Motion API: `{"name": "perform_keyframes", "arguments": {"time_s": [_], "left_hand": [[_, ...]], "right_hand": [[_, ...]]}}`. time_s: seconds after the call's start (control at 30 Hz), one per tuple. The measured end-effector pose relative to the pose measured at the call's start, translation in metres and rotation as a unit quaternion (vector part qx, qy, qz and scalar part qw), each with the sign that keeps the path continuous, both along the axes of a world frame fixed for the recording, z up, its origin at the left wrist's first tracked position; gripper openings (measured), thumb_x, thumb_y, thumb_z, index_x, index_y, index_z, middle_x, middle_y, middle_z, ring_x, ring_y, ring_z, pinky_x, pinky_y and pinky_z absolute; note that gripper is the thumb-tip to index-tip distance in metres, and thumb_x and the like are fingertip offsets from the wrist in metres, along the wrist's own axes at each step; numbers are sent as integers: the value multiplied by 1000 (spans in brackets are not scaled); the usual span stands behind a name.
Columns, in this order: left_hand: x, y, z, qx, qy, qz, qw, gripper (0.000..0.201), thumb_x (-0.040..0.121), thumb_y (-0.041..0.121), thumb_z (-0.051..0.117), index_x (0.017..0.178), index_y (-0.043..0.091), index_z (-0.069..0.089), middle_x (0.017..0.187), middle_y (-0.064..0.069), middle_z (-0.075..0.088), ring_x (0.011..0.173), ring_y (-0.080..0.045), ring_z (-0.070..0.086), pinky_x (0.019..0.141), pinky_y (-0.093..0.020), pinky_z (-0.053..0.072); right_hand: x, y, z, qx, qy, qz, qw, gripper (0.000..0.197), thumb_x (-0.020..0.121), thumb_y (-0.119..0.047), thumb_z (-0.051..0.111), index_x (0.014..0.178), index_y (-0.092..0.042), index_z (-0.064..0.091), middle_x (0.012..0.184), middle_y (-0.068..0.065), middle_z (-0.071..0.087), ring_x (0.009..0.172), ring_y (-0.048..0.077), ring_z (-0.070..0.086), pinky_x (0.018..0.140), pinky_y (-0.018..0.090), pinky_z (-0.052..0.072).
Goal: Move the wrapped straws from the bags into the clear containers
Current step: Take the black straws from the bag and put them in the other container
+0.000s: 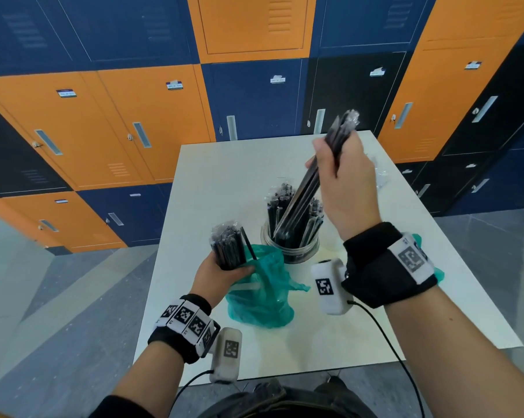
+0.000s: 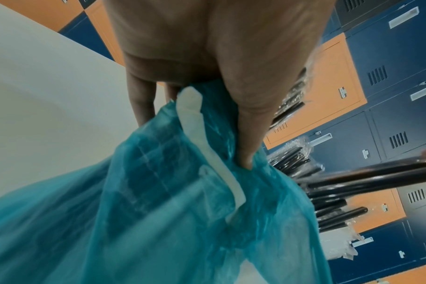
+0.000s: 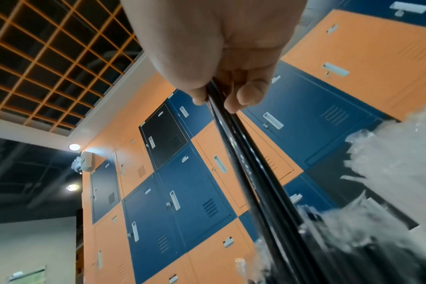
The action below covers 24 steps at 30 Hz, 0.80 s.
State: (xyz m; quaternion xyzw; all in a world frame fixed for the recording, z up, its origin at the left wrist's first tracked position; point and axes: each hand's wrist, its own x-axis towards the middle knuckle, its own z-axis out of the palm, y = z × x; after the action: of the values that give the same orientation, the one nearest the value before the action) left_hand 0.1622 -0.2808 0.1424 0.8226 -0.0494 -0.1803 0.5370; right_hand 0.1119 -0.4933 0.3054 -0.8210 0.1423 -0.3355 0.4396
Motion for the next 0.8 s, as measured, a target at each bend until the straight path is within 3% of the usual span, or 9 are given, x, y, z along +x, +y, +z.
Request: {"name": "perform_keyframes", "arguments": {"time_s": [0.13, 0.27, 0.33, 0.43, 0.53, 0.63, 0.73, 0.8], "left_hand": [[2, 0, -1, 2, 2, 3, 1000, 42, 69, 23, 87, 106, 17, 68, 92, 9, 71, 86, -7, 66, 70, -20, 49], [3, -2, -1, -3, 6, 7, 1000, 42, 70, 24, 87, 106, 18, 67, 92, 10, 70, 87, -6, 65, 68, -18, 48], [3, -2, -1, 0, 8, 11, 1000, 45, 69, 25, 87, 108, 19, 66, 92, 11, 69, 86, -3, 63, 67, -16, 46], [4, -3, -1, 3, 11, 14, 1000, 49, 68, 26, 88, 111, 17, 65, 93, 11, 68, 86, -3, 63, 67, -15, 46], [4, -2, -2, 4, 11, 13, 1000, 51, 68, 26, 88, 113, 16, 65, 96, 9, 69, 88, -5, 64, 68, -16, 47], [4, -2, -3, 3, 10, 11, 1000, 52, 69, 25, 87, 115, 16, 65, 97, 7, 70, 89, -7, 65, 69, -18, 47], [4, -3, -2, 3, 11, 12, 1000, 50, 69, 25, 87, 113, 16, 65, 96, 8, 69, 89, -7, 64, 69, -19, 47], [3, -3, -2, 2, 11, 15, 1000, 48, 68, 25, 87, 111, 17, 65, 94, 10, 69, 87, -6, 64, 69, -18, 47]], "right_hand": [[1, -8, -10, -41, 18, -27, 999, 25, 100, -38, 45, 101, -13, 50, 83, -1, 64, 75, 16, 62, 69, 30, 51], [6, -12, -58, -91, 155, -8, 984, 36, 95, -43, 53, 91, -8, 59, 99, 2, 47, 89, 16, 45, 84, 30, 42], [5, -10, -85, -155, 207, -21, 966, 43, 90, -50, 58, 89, -8, 66, 108, 5, 42, 100, 23, 36, 90, 33, 38], [2, -3, -103, -207, 207, -51, 955, 39, 85, -53, 63, 90, -15, 69, 116, 5, 43, 105, 28, 34, 87, 38, 33], [2, 0, -98, -247, 158, -51, 955, 36, 82, -45, 68, 113, -25, 62, 129, 0, 43, 116, 27, 36, 95, 42, 33], [3, -1, -95, -268, 126, 30, 955, 54, 89, -26, 63, 139, -28, 43, 145, -5, 42, 136, 18, 34, 115, 41, 23], [3, 3, -106, -337, 158, 40, 927, 45, 100, -24, 43, 145, -25, 38, 152, -8, 39, 145, 13, 26, 121, 45, 7], [-1, 5, -115, -380, 191, 27, 904, 42, 103, -26, 35, 144, -25, 42, 151, -9, 40, 146, 13, 25, 119, 49, 3]]}}
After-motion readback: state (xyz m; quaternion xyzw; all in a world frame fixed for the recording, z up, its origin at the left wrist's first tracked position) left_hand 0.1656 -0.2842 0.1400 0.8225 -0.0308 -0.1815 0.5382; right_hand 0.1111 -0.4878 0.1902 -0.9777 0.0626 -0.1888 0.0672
